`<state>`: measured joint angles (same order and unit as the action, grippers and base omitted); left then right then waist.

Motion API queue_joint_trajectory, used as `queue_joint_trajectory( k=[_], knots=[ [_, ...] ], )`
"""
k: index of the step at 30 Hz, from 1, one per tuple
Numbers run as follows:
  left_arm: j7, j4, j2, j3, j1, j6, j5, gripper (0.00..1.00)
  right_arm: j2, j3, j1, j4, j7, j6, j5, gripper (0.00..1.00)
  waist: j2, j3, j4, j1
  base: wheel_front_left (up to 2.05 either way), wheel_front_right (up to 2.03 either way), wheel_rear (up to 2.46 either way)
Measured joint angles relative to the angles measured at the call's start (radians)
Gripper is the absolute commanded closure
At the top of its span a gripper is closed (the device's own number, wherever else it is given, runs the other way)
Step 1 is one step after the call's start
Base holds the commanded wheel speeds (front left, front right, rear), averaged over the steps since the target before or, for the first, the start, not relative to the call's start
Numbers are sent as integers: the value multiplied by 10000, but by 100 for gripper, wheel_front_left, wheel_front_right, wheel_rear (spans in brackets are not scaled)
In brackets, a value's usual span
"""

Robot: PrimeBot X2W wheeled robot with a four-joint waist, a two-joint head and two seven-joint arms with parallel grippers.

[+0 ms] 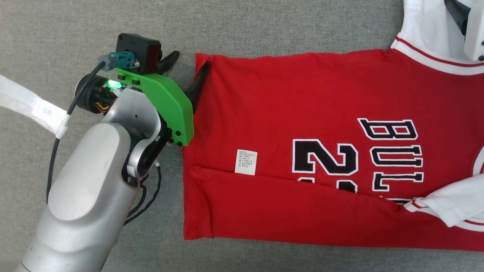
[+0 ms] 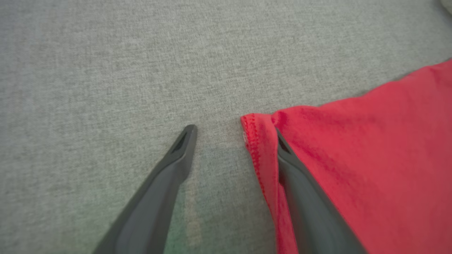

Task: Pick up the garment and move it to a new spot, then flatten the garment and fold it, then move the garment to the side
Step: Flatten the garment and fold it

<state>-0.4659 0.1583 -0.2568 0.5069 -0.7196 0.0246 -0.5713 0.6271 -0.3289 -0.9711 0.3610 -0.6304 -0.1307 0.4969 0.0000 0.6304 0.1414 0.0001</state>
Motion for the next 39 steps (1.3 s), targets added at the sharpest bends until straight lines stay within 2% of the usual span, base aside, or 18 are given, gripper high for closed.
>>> queue_joint_trajectory(
  k=[3,4,5,6,7,8,9,13,18,24,26,30,34,39],
  knots=[
    [-140,33,-52,96,-79,-90,-2,0,-36,-184,-139,236,138,0,35,0,0,3,-29,-1,0,0,0],
    [-144,40,-44,107,-79,-128,-25,20,-58,-259,-165,320,163,0,96,0,0,-15,-37,-1,0,0,0],
    [-155,46,-40,117,-78,-153,-59,44,-73,-324,-183,368,188,4,201,28,0,-35,-46,-1,0,0,0],
    [-163,46,-31,140,-78,-173,-90,56,-82,-360,-187,403,232,4,270,50,0,-48,-56,-1,0,0,0],
    [-169,42,-2,155,-76,-219,-134,65,-94,-435,-197,431,265,4,376,60,0,-63,-71,-1,0,0,0],
    [-186,46,8,184,-74,-299,-232,85,-109,-510,-210,453,313,6,485,75,0,-79,-85,-1,0,0,0],
    [-232,50,19,201,-61,-366,-359,100,-140,-585,-217,472,384,4,619,100,0,-101,-102,-1,0,0,0],
    [-234,42,107,215,-9,-497,-523,100,-259,-742,-216,552,788,-2,1039,100,0,-221,-208,-1,0,0,0],
    [205,15,44,-8,105,-337,-512,100,-140,-616,-223,575,1762,-2,1348,100,0,-491,-374,-1,0,0,0],
    [552,-510,-92,-230,522,-276,-640,100,577,-339,616,-336,2692,-2,2339,100,0,-1002,-550,-1,0,0,0],
    [646,-809,-113,-276,809,-247,-725,100,920,-280,1260,-911,3022,-2,2583,100,0,-1208,-628,-1,0,0,0],
    [1072,-1379,-245,-474,1646,-38,-884,100,1174,-117,2815,-2038,3695,0,3005,100,0,-1648,-821,-1,0,0,0],
    [1463,-2280,-468,-867,2821,391,-1051,100,1191,144,4586,-2938,4215,-2,3108,100,0,-2144,-1067,-1,0,0,0],
    [1912,-3321,-711,-1373,4781,968,-1398,100,754,848,7007,-3762,4673,0,2955,100,0,-2780,-1440,-2,0,0,0]
  ],
)
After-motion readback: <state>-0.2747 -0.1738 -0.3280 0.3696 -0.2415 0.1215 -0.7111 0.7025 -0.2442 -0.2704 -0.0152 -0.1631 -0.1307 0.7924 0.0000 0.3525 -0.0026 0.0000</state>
